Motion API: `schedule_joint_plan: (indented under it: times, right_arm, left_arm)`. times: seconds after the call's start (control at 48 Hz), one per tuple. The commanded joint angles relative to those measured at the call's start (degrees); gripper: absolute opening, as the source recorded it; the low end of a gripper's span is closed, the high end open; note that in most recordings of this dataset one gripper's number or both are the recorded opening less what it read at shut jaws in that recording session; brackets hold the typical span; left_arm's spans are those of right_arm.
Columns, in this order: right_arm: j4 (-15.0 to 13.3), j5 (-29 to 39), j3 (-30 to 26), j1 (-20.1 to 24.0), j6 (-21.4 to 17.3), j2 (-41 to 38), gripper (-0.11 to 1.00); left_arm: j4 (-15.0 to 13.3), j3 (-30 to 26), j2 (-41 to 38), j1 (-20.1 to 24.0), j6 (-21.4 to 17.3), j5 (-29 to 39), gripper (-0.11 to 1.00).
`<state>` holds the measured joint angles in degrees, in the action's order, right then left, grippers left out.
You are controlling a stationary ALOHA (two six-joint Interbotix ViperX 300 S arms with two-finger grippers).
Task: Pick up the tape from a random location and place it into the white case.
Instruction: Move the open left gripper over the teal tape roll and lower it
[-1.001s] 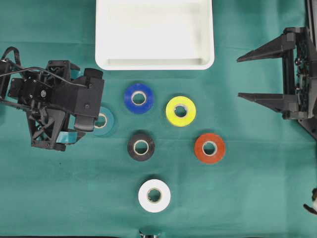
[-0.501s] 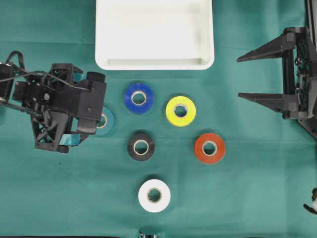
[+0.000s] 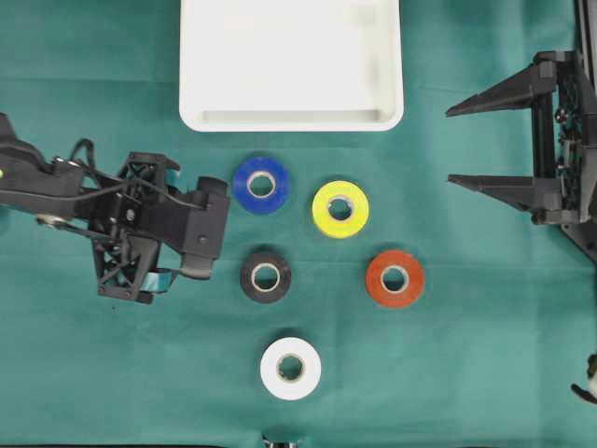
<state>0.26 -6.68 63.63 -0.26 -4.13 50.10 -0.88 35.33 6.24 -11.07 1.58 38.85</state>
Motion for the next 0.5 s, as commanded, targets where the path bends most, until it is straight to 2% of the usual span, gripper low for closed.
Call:
schedule_joint_plan:
  times: [0.0,0.209,0.48]
  right_arm:
    - [-0.09,-0.26,-1.49,-0.09,0.00,-0.26,0.92]
    - [-0.26,-0.26,-1.41,-0.09,0.09,-0.26,0.92]
    - [-0.18,-0.18,-1.41,-0.09,0.09,-0.26,0.92]
  left_arm:
    - [0.26,0.26,-0.62,-0.18,0.00,-1.85,0.99]
    - [0.26,1.93,-2.11,-0.18,0.00,-6.68,0.99]
    - [0.26,3.52,-4.57,0.09,0.00,-8.61,0.99]
